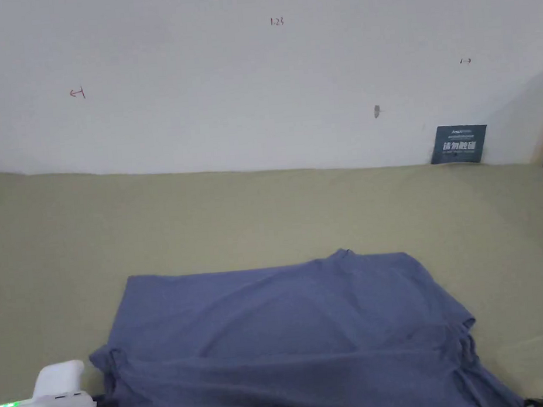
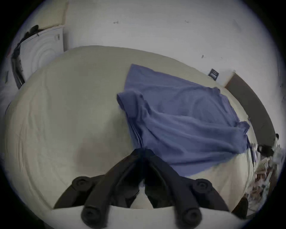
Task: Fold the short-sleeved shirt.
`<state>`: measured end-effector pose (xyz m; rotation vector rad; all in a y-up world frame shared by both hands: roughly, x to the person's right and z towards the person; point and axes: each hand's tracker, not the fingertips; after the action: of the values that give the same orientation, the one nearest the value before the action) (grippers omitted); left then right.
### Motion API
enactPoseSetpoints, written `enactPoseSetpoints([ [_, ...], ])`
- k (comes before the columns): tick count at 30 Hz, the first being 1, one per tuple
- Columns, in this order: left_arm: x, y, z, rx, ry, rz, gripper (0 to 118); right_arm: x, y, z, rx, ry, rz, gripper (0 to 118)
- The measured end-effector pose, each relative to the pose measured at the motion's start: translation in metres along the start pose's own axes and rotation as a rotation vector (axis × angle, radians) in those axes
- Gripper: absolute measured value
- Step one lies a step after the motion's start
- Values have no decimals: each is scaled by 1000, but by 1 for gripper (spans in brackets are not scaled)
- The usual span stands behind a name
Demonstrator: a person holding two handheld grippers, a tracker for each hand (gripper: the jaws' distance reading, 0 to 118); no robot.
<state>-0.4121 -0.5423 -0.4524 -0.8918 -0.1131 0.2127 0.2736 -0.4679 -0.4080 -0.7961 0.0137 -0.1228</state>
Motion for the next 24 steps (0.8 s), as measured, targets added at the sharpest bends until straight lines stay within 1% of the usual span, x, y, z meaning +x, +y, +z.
enactPoseSetpoints([
  [1, 3, 3, 2, -29, 41, -19, 4, 5, 5, -11, -26, 6, -12, 3],
  [2, 4, 5, 2, -31, 56, -44, 4, 8, 10, -20, -51, -11, -12, 23],
  [3, 2, 4, 2, -21, 56, -41, 4, 11, 15, -33, -91, -24, 5, 57],
  [4, 0, 3, 2, -19, 49, -29, 4, 15, 19, -47, -130, -39, 20, 94],
  [5, 0, 1, 1, -17, 44, -9, 4, 17, 21, -59, -160, -44, 25, 115],
  [6, -1, -2, 1, -14, 38, 12, 4, 20, 24, -69, -156, -36, 14, 112],
  [8, -4, -5, 1, -11, 31, 29, 4, 21, 30, -82, -170, -9, -9, 101],
  [10, -5, -5, -1, -13, 27, 34, 4, 17, 33, -94, -199, -5, -33, 101],
  [11, -5, -4, -1, -15, 27, 33, 4, 15, 33, -99, -215, -20, -39, 96],
  [12, -4, -3, 0, -18, 29, 34, 4, 14, 33, -104, -245, -40, -38, 82],
  [14, -3, -3, 1, -22, 30, 38, 4, 12, 33, -110, -311, -53, -35, 32],
  [15, -3, -2, 3, -21, 22, 35, 4, 10, 33, -106, -303, -87, -23, 6],
  [16, -3, -2, 5, -16, 11, 32, 4, 11, 33, -99, -267, -67, -28, 6],
  [17, -3, -3, 8, -10, 5, 35, 4, 12, 34, -94, -236, 29, -87, 6],
  [18, -3, -4, 13, -4, 4, 38, 4, 11, 32, -85, -223, 13, -111, 6],
  [20, -6, -4, 21, 13, -10, 53, 4, 10, 30, -72, -190, -5, -70, 5],
  [22, -8, -5, 29, 14, -27, 71, 4, 11, 30, -58, -173, 19, -71, 6],
  [24, -4, -5, 42, 9, -31, 70, 4, 14, 29, -44, -177, 71, -113, 6],
])
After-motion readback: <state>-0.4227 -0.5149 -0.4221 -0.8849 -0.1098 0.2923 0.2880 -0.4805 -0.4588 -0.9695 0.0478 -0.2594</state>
